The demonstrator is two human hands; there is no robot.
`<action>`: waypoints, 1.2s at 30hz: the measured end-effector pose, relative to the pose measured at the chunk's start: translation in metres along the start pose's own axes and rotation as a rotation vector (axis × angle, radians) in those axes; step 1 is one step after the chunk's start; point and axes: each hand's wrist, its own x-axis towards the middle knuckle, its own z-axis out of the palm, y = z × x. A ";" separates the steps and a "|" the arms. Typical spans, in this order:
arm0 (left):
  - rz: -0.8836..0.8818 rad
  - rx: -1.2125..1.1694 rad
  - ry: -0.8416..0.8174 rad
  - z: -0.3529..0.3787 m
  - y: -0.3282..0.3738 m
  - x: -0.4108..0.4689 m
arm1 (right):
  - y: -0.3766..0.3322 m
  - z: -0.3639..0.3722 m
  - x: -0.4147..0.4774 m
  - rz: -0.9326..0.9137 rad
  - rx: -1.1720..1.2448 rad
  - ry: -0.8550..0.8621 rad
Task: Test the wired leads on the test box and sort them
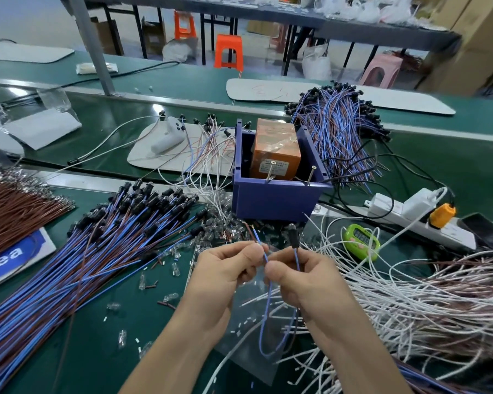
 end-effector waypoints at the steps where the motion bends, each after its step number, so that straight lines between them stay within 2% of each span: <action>1: 0.016 0.019 0.039 0.001 -0.001 0.001 | 0.001 0.000 0.000 0.008 -0.001 0.017; 6: 0.018 0.069 0.096 0.007 -0.006 0.004 | 0.003 0.005 0.001 0.017 0.096 0.079; 10: -0.008 0.158 0.148 0.011 0.002 0.009 | 0.005 0.007 0.007 0.049 0.184 0.194; 14: 0.050 0.185 0.247 0.017 0.011 0.018 | 0.003 0.003 0.014 0.032 0.233 0.338; 18: 0.137 0.228 0.354 0.022 0.017 0.027 | -0.003 -0.006 0.018 -0.002 0.262 0.387; 22: 0.159 0.259 0.373 0.025 0.019 0.034 | -0.008 -0.013 0.024 -0.034 0.294 0.448; 36: 0.306 0.401 0.322 0.029 0.007 0.051 | -0.014 -0.024 0.051 -0.282 0.356 0.375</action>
